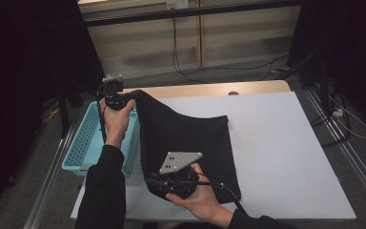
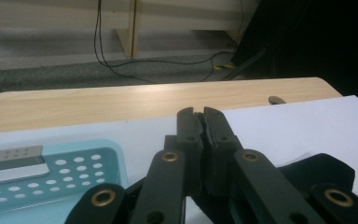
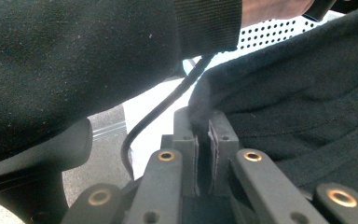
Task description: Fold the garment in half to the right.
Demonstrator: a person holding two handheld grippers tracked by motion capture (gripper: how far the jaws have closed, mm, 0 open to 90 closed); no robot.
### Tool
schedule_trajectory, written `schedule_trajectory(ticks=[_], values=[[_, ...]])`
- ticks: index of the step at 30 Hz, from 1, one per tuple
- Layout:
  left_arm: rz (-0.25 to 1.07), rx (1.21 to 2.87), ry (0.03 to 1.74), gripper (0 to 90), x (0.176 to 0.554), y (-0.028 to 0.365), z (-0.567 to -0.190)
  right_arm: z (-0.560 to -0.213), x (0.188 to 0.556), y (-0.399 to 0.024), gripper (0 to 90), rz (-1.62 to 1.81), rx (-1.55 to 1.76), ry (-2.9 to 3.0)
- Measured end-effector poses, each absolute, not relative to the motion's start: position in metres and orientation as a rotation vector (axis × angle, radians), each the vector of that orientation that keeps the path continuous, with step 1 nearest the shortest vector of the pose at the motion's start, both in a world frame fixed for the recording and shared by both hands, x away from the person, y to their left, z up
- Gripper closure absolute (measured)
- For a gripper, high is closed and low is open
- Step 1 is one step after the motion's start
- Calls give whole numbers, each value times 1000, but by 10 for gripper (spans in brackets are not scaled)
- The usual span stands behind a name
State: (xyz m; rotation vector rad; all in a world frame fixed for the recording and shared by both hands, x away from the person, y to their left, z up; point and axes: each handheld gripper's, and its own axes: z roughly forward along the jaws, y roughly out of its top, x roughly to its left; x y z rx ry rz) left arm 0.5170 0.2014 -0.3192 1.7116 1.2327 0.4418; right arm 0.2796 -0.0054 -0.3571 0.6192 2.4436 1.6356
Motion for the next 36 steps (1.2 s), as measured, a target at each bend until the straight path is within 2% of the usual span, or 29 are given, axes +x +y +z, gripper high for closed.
schedule_trajectory(ticks=[8, 36], values=[[449, 1721, 1223, 863, 517, 197, -317, -355, 280, 0, 847, 1651, 604, 2438], [356, 1784, 1133, 861, 521, 123, -346, -383, 263, -52, 846, 1603, 767, 2422]])
